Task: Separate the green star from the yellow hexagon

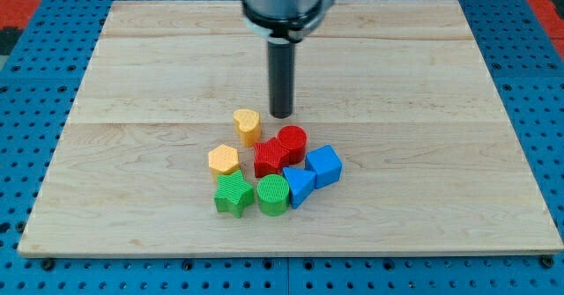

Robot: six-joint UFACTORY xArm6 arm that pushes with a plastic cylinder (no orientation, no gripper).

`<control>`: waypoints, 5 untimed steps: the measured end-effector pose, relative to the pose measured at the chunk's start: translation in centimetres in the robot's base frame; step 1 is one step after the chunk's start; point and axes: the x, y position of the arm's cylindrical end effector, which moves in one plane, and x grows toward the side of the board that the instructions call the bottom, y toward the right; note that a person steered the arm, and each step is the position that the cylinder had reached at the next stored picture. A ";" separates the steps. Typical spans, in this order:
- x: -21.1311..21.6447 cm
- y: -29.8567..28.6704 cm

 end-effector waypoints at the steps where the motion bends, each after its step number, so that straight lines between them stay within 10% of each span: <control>1: 3.7 -2.9; 5: 8.8 -3.4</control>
